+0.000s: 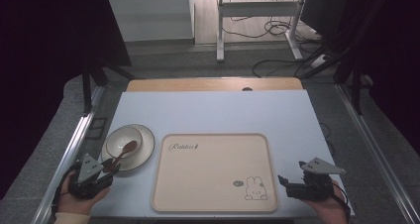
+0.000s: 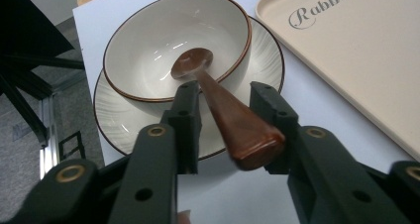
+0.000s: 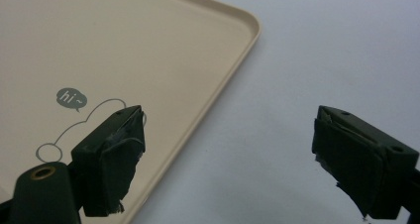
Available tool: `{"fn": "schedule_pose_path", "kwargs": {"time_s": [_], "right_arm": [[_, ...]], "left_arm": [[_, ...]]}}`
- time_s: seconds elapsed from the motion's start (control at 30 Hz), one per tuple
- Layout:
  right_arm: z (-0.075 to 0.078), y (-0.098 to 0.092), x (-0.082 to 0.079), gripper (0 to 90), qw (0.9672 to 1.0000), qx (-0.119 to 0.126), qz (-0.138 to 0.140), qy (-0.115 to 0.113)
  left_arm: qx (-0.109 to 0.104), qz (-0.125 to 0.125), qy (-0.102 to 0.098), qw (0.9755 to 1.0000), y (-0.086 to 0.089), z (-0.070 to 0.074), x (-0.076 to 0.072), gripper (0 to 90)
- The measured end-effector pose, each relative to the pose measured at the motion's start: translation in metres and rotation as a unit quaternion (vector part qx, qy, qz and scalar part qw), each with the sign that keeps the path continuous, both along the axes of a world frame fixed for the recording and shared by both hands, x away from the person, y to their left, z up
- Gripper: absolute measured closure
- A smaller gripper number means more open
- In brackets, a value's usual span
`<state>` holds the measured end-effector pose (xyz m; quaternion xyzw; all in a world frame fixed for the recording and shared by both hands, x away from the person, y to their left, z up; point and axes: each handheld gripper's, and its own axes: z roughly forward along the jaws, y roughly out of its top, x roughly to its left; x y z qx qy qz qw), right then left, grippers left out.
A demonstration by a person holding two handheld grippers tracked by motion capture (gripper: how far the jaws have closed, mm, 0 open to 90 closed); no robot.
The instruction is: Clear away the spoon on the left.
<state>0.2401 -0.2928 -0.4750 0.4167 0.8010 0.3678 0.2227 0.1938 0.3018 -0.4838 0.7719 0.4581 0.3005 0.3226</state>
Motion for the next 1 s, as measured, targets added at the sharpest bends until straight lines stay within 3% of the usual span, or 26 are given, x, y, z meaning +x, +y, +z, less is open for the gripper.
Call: {"fn": "schedule_pose_path", "kwargs": {"time_s": [0.23, 0.57, 1.0], "right_arm": [[-0.0001, 0.0002, 0.0001, 13.0, 1.0000, -0.001, 0.001, 0.000], [-0.0002, 0.0004, 0.0000, 13.0, 1.0000, -0.002, 0.001, -0.001], [0.0001, 0.0001, -0.0004, 13.0, 1.0000, -0.003, 0.002, -0.004]], "left_arm": [[0.007, 0.010, -0.003, 0.9999, -0.0001, -0.0002, 0.0002, 74.6], [-0.008, 0.031, -0.005, 0.9995, 0.0030, 0.0005, 0.0006, 83.8], [-0.018, 0.039, -0.011, 0.9990, 0.0045, 0.0034, 0.0001, 84.7]]}}
